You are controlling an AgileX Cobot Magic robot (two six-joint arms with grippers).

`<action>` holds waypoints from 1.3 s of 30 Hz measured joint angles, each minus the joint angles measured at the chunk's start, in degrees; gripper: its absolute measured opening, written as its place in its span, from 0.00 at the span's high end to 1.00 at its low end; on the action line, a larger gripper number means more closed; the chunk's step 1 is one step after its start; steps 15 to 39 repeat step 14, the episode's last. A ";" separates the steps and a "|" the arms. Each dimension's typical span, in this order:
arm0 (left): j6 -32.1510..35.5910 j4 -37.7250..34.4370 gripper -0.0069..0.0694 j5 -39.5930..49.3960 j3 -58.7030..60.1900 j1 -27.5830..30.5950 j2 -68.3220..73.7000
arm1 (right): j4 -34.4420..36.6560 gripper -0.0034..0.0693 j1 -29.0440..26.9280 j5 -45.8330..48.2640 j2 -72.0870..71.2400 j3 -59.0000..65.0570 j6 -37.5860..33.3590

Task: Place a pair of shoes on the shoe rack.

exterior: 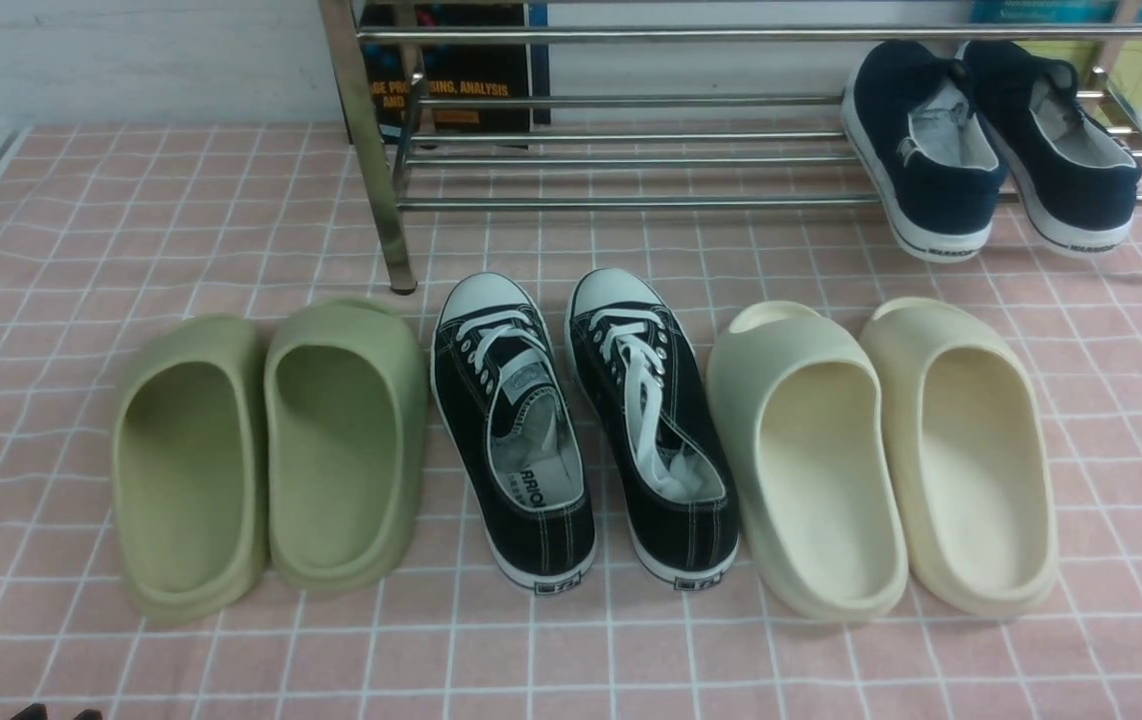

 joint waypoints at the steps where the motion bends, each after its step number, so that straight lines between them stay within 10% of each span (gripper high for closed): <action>1: 0.00 0.00 0.60 0.00 0.00 0.00 0.00 | 0.00 0.84 0.00 0.00 0.00 0.00 0.00; 39: 0.00 0.00 0.60 0.00 0.00 0.00 0.00 | 0.00 0.83 0.00 0.00 0.00 0.00 0.00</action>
